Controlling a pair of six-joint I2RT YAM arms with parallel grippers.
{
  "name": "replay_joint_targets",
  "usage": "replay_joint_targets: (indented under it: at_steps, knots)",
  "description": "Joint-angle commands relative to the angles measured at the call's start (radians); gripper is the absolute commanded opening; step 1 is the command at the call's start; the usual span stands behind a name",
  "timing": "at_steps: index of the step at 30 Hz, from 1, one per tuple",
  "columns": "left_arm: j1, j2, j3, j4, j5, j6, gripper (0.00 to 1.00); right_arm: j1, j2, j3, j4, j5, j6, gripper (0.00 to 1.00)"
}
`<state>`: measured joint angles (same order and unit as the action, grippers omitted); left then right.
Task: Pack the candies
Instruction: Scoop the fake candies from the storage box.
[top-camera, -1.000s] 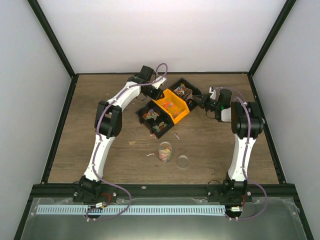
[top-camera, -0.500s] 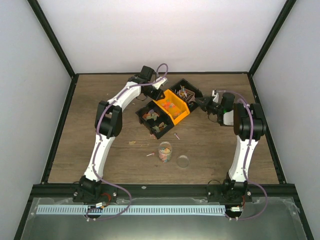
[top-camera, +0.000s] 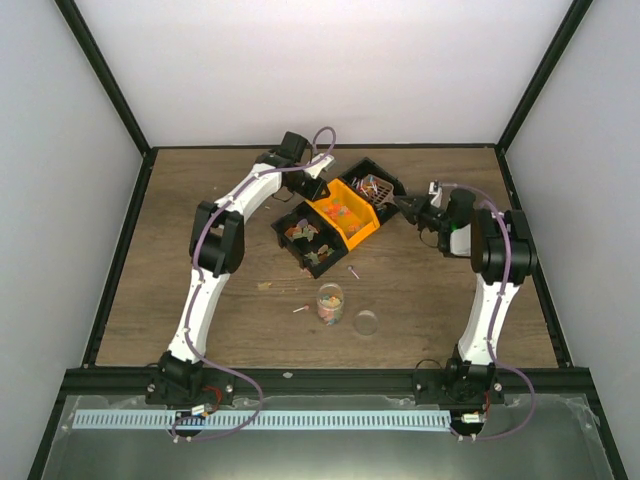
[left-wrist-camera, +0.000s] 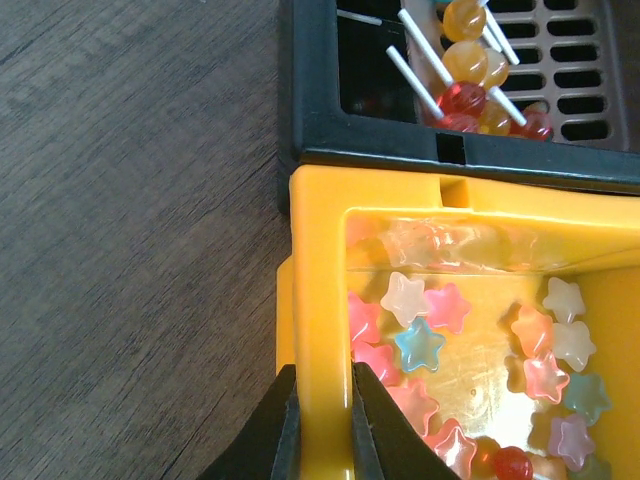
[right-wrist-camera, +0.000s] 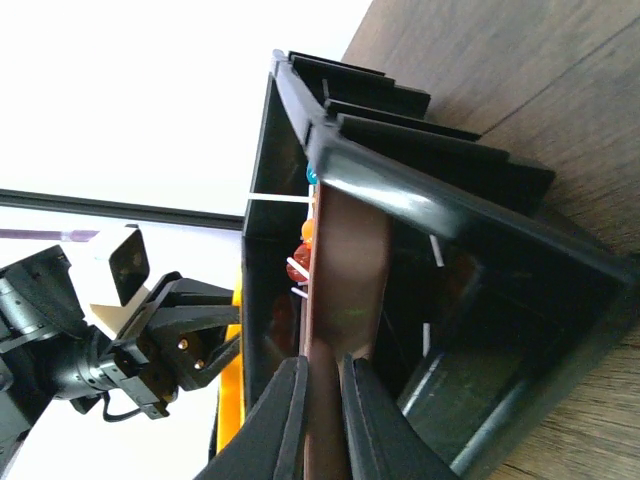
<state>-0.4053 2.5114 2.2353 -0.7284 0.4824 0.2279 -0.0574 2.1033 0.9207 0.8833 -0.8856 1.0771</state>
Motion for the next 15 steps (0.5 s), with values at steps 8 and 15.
replay_joint_targets:
  at_steps: [8,15]
  knots:
    - [-0.012,0.043,-0.034,0.021,-0.015,-0.016,0.04,0.030,-0.105,0.049,-0.024,-0.225,0.030,0.01]
    - [-0.007,0.045,-0.042,0.028,-0.010,-0.018,0.04,0.030,-0.168,0.074,-0.098,-0.218,0.018,0.01]
